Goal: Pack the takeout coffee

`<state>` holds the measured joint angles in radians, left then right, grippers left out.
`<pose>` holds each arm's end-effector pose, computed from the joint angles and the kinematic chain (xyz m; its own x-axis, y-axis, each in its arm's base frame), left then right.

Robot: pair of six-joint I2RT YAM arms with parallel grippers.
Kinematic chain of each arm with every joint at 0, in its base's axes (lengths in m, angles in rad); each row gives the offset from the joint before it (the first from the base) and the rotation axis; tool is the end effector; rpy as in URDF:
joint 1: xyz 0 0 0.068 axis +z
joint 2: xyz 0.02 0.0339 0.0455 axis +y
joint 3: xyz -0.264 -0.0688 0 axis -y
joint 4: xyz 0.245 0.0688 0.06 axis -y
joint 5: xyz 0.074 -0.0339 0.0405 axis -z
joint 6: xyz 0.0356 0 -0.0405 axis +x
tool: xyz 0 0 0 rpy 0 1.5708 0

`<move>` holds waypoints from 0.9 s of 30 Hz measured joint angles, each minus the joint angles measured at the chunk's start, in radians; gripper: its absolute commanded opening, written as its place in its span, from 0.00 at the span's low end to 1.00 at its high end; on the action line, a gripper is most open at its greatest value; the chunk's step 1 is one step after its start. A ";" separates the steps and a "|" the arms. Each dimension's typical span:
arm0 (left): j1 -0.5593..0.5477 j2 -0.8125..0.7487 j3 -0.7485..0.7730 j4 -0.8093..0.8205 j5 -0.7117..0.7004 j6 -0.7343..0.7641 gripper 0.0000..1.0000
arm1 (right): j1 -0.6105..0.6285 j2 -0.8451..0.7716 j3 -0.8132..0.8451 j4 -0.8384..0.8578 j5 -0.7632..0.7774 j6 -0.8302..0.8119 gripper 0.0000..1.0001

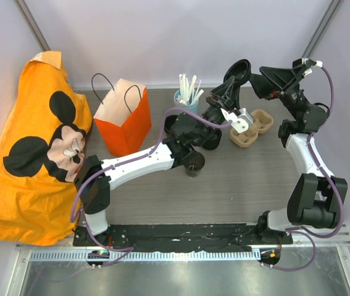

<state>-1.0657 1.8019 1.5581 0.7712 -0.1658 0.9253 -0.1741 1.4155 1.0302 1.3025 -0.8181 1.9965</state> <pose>0.2118 -0.3708 0.4245 0.7808 0.2160 -0.5862 0.2832 0.7140 0.6403 0.2887 -0.0244 0.4159 -0.6131 0.7400 -0.2766 -0.5805 -0.1845 0.7931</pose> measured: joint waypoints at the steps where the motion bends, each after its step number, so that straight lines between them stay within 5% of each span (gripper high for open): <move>1: 0.000 0.005 0.002 0.000 0.002 -0.001 0.00 | 0.000 -0.009 0.000 0.002 -0.001 0.000 0.69; 12: 0.000 0.036 0.030 0.002 0.018 -0.002 0.00 | 0.010 -0.035 0.000 0.007 -0.022 0.000 0.59; 27: 0.000 0.038 0.042 0.003 0.027 -0.003 0.00 | 0.018 -0.042 0.000 0.006 -0.037 0.002 0.29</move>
<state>-1.0657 1.8397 1.6001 0.7738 -0.1383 0.9226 -0.1562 1.3739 1.0302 1.3090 -0.8551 1.9984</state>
